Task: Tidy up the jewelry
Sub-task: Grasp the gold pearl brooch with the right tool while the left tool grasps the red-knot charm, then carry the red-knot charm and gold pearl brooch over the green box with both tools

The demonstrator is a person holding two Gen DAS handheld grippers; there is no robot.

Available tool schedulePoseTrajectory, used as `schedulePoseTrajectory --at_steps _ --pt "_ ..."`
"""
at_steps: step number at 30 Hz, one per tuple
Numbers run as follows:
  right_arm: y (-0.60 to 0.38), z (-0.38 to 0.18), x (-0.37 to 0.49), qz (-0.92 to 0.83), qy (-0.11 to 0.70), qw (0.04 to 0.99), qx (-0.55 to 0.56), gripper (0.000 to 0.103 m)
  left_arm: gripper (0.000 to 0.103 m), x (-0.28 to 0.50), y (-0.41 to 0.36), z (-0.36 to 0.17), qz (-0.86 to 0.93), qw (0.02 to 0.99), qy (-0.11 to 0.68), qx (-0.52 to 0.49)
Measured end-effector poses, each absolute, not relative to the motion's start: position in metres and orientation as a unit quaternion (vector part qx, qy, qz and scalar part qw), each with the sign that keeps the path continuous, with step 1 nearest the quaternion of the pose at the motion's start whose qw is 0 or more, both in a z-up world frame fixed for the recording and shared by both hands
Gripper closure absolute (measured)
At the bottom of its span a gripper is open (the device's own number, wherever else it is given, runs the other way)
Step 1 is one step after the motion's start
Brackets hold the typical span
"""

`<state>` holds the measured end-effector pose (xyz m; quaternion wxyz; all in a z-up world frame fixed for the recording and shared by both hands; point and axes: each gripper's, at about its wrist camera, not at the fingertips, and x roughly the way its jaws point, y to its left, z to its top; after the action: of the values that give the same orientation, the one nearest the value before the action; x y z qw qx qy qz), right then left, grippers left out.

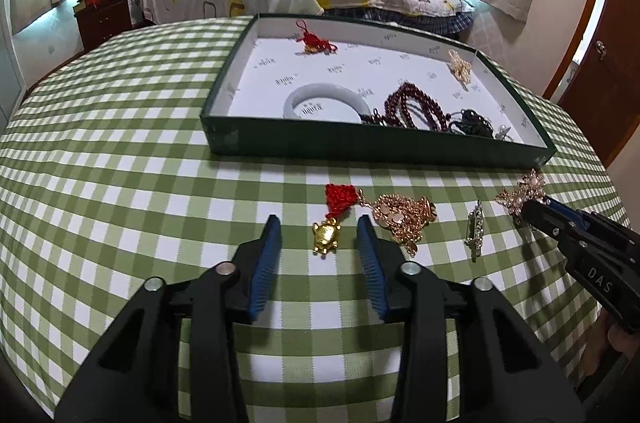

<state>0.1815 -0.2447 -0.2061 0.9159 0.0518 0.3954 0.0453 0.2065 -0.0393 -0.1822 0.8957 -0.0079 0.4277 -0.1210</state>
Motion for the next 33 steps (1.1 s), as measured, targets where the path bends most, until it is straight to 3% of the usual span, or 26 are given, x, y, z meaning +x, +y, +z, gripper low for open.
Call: schedulePoseTrajectory --at_steps 2,6,18,33 --pt "-0.245 -0.206 0.181 0.045 0.395 0.916 0.053 0.088 0.071 0.207 -0.039 -0.183 -0.122 0.895 0.43 -0.009" --pt "-0.246 -0.206 0.181 0.044 0.394 0.916 0.056 0.088 0.09 0.207 -0.039 -0.184 -0.127 0.893 0.432 -0.01" --pt "-0.251 -0.198 0.169 0.039 0.361 0.929 0.067 0.088 0.09 0.196 -0.033 -0.171 -0.127 0.908 0.399 -0.023" --pt "-0.253 -0.153 0.161 0.04 0.282 0.956 0.065 0.089 0.09 0.188 -0.024 -0.102 -0.122 0.943 0.303 -0.058"
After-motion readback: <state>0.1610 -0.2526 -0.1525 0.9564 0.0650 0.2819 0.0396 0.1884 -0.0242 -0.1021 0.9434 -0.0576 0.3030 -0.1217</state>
